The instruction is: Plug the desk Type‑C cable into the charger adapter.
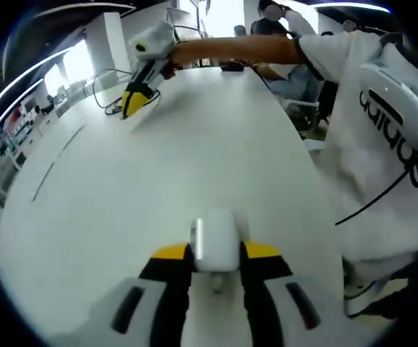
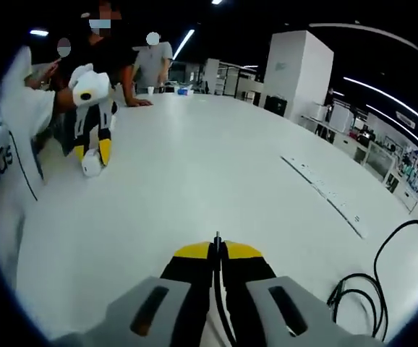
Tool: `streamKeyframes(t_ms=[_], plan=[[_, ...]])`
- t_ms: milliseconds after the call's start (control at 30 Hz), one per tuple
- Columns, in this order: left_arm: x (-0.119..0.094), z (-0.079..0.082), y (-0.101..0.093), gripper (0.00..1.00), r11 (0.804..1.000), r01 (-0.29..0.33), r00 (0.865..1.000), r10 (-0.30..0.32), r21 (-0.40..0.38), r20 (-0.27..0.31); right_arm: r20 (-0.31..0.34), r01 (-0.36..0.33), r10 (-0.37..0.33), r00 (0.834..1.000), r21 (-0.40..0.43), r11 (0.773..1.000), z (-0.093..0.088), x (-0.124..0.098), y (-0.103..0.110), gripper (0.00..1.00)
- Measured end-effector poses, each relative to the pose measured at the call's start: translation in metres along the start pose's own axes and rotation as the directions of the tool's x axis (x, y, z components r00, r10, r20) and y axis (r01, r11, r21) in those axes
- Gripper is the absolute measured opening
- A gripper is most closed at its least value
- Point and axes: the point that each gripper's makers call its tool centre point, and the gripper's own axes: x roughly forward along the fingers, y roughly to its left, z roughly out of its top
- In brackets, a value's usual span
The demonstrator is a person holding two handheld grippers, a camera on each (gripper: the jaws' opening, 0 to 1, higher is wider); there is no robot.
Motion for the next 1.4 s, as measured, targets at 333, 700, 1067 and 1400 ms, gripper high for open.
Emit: streamKeyframes(t_ms=[333, 700, 1067, 1400], plan=[[0.001, -0.001, 0.001, 0.26, 1.000, -0.006, 1.000, 0.006, 0.019, 0.014, 0.023, -0.087, 0.089, 0.996, -0.070, 0.994, 0.013, 0.008, 0.060, 0.04], [0.001, -0.001, -0.001, 0.27, 1.000, -0.006, 1.000, 0.005, 0.030, 0.019, 0.036, -0.190, 0.194, 0.980, -0.091, 0.978, 0.025, 0.020, 0.116, 0.04], [0.000, -0.001, -0.002, 0.27, 0.999, -0.007, 1.000, 0.006, 0.034, 0.025, 0.044, -0.283, 0.292, 0.955, -0.142, 0.948, 0.050, 0.034, 0.174, 0.04], [0.001, 0.001, -0.005, 0.27, 0.999, -0.004, 1.000, 0.003, 0.037, 0.028, 0.049, -0.317, 0.327, 0.944, -0.143, 0.937, 0.058, 0.044, 0.198, 0.04]])
